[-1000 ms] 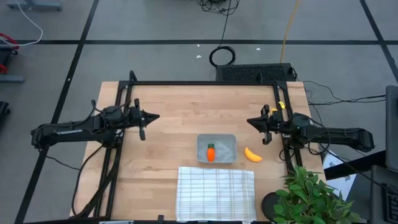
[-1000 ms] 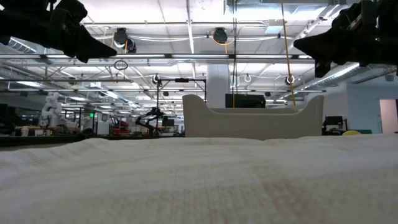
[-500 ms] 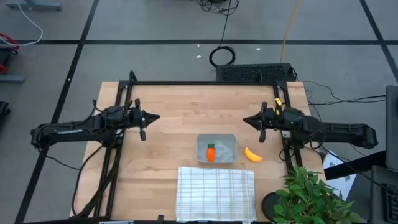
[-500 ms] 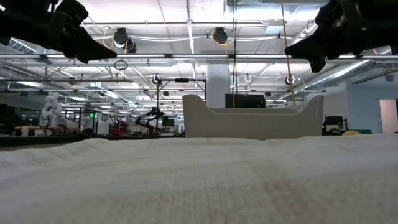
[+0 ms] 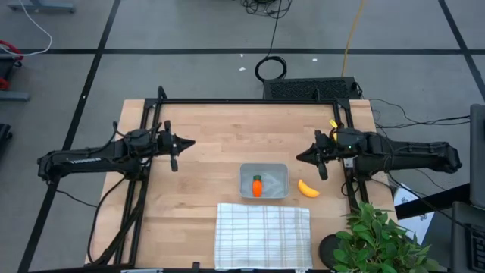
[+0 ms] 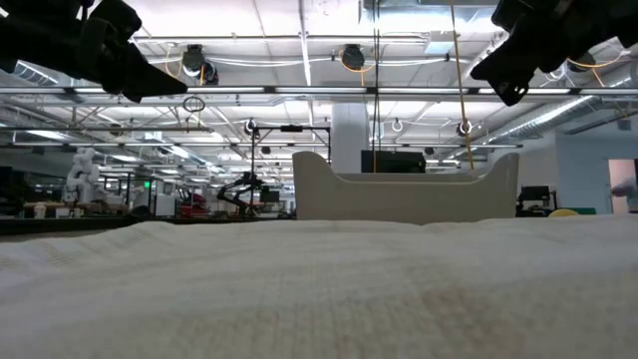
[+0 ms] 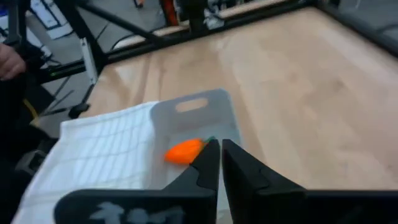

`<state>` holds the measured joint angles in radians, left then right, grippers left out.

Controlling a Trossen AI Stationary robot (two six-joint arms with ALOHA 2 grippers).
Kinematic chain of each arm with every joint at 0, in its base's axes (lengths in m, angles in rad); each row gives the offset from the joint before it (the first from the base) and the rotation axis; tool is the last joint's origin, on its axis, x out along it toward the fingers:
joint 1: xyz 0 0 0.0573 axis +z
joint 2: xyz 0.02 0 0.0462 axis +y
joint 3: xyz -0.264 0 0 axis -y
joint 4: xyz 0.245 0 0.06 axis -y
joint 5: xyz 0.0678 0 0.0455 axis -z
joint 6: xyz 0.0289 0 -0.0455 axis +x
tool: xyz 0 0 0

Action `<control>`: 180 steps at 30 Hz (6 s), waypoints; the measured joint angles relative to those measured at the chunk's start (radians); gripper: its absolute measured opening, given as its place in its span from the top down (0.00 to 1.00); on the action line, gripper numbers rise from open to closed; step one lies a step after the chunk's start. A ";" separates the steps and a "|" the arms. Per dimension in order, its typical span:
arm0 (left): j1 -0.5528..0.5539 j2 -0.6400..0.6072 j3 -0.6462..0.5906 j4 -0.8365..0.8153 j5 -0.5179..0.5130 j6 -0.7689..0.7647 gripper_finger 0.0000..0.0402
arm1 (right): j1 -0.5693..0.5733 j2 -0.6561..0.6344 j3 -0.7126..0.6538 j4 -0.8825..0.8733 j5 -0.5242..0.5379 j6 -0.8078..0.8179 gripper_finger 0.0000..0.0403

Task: Pick and placing Produce into tupperware
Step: Put the banana into the gray bin

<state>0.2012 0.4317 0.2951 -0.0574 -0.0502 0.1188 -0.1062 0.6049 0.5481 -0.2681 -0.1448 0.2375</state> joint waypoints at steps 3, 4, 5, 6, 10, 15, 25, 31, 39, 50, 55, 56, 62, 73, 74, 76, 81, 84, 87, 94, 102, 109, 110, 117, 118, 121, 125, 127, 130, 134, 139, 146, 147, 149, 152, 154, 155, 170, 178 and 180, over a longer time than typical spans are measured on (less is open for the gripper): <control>0.000 0.000 0.000 0.000 0.000 0.000 0.95 | 0.026 0.026 0.035 -0.054 0.006 0.038 0.94; 0.000 0.000 0.000 0.000 0.000 0.000 0.95 | 0.032 0.033 0.040 -0.064 0.009 0.049 0.93; 0.000 0.000 0.000 0.000 0.000 0.000 0.95 | 0.038 0.040 0.043 -0.072 0.010 0.062 0.93; 0.000 0.000 0.000 0.000 0.000 -0.001 0.95 | 0.043 0.047 0.045 -0.082 0.010 0.077 0.92; 0.000 0.000 0.000 0.000 0.000 -0.004 0.95 | 0.063 0.070 0.045 -0.127 0.009 0.154 0.91; 0.000 0.000 0.000 -0.001 0.000 -0.009 0.95 | 0.091 0.082 0.045 -0.227 -0.012 0.284 0.91; 0.000 0.000 0.000 -0.001 0.001 -0.010 0.95 | 0.098 0.081 0.045 -0.287 -0.121 0.545 0.91; 0.000 0.000 0.000 -0.001 0.001 -0.012 0.95 | 0.112 0.106 0.058 -0.324 -0.148 0.586 0.91; 0.000 0.000 0.000 0.000 0.002 -0.012 0.95 | 0.146 0.249 0.270 -0.554 -0.093 0.514 0.91; 0.000 0.000 0.000 -0.001 0.005 -0.016 0.95 | 0.168 0.512 0.432 -0.841 -0.017 0.469 0.91; 0.000 0.000 0.000 -0.001 0.005 -0.017 0.95 | 0.185 0.570 0.442 -0.810 -0.015 0.454 0.90; 0.000 0.000 0.000 -0.002 0.005 -0.018 0.95 | 0.188 0.576 0.442 -0.797 -0.014 0.454 0.90; 0.000 0.000 0.000 -0.003 0.005 -0.019 0.95 | 0.193 0.588 0.442 -0.743 -0.047 0.427 0.83; 0.000 0.000 0.000 -0.009 0.006 -0.019 0.95 | 0.193 0.588 0.398 -0.686 -0.065 0.426 0.81; 0.000 0.000 0.000 -0.009 0.006 -0.019 0.95 | 0.193 0.588 0.388 -0.683 -0.066 0.428 0.81; 0.000 0.000 0.000 -0.011 0.006 -0.019 0.95 | 0.193 0.588 0.366 -0.678 -0.066 0.431 0.79; 0.000 0.000 0.000 -0.019 0.005 -0.019 0.95 | 0.193 0.589 0.331 -0.673 -0.066 0.433 0.63; 0.000 0.000 0.000 -0.019 0.006 -0.019 0.95 | 0.193 0.589 0.319 -0.644 -0.065 0.440 0.50; 0.000 0.000 0.000 -0.019 0.005 -0.019 0.95 | 0.193 0.589 0.311 -0.620 -0.066 0.453 0.37; 0.000 0.000 0.000 -0.019 0.005 -0.019 0.95 | 0.193 0.589 0.279 -0.611 -0.066 0.458 0.20; 0.000 0.000 0.000 -0.020 0.006 -0.019 0.95 | 0.193 0.589 0.214 -0.566 -0.067 0.484 0.19; 0.000 0.000 0.000 -0.021 0.006 -0.019 0.95 | 0.205 0.589 0.152 -0.460 -0.095 0.503 0.19; 0.000 0.000 0.000 -0.021 0.006 -0.019 0.95 | 0.208 0.589 0.148 -0.456 -0.095 0.503 0.19; 0.000 0.000 0.000 -0.021 0.006 -0.019 0.95 | 0.240 0.593 0.120 -0.431 -0.091 0.504 0.19; 0.000 0.000 0.000 -0.021 0.006 -0.019 0.95 | 0.244 0.600 0.120 -0.424 -0.091 0.507 0.19; 0.000 0.000 0.000 -0.021 0.006 -0.019 0.95 | 0.256 0.625 0.119 -0.418 -0.086 0.509 0.19; 0.000 0.000 0.000 -0.021 0.006 -0.019 0.95 | 0.266 0.677 0.119 -0.388 -0.086 0.503 0.19; 0.000 0.000 0.000 -0.021 0.006 -0.019 0.95 | 0.266 0.706 0.119 -0.383 -0.085 0.499 0.19; 0.000 0.000 0.000 -0.021 0.006 -0.019 0.95 | 0.266 0.748 0.119 -0.386 -0.084 0.493 0.19; 0.000 0.000 0.000 -0.021 0.006 -0.019 0.95 | 0.266 0.798 0.124 -0.385 -0.069 0.476 0.19; 0.000 0.000 0.000 -0.021 0.006 -0.019 0.95 | 0.266 0.826 0.123 -0.392 -0.065 0.458 0.20; 0.000 0.000 0.000 -0.021 0.006 -0.019 0.95 | 0.263 0.782 0.120 -0.388 -0.058 0.458 0.35; 0.000 0.000 0.000 -0.021 0.006 -0.019 0.95 | 0.263 0.776 0.118 -0.388 -0.057 0.458 0.38; 0.000 0.000 0.000 -0.021 0.006 -0.019 0.95 | 0.263 0.771 0.117 -0.391 -0.050 0.457 0.45; 0.000 0.000 0.000 -0.021 0.006 -0.019 0.95 | 0.263 0.770 0.117 -0.391 -0.044 0.454 0.56; 0.000 0.000 0.000 -0.021 0.006 -0.019 0.95 | 0.263 0.770 0.117 -0.384 -0.028 0.454 0.63; 0.000 0.000 0.000 -0.021 0.006 -0.019 0.95 | 0.263 0.769 0.117 -0.377 -0.015 0.454 0.66; 0.000 0.000 0.000 -0.021 0.006 -0.029 0.95 | 0.229 0.727 0.152 -0.459 -0.010 0.457 0.61; 0.000 0.000 0.000 -0.021 0.006 -0.031 0.95 | 0.221 0.659 0.248 -0.551 -0.012 0.421 0.68; 0.000 0.000 0.000 -0.021 0.006 -0.032 0.95 | 0.219 0.649 0.277 -0.570 -0.012 0.411 0.67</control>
<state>0.2012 0.4316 0.2951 -0.0788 -0.0437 0.0872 0.1123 1.2541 0.8253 -0.8378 -0.1566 0.6484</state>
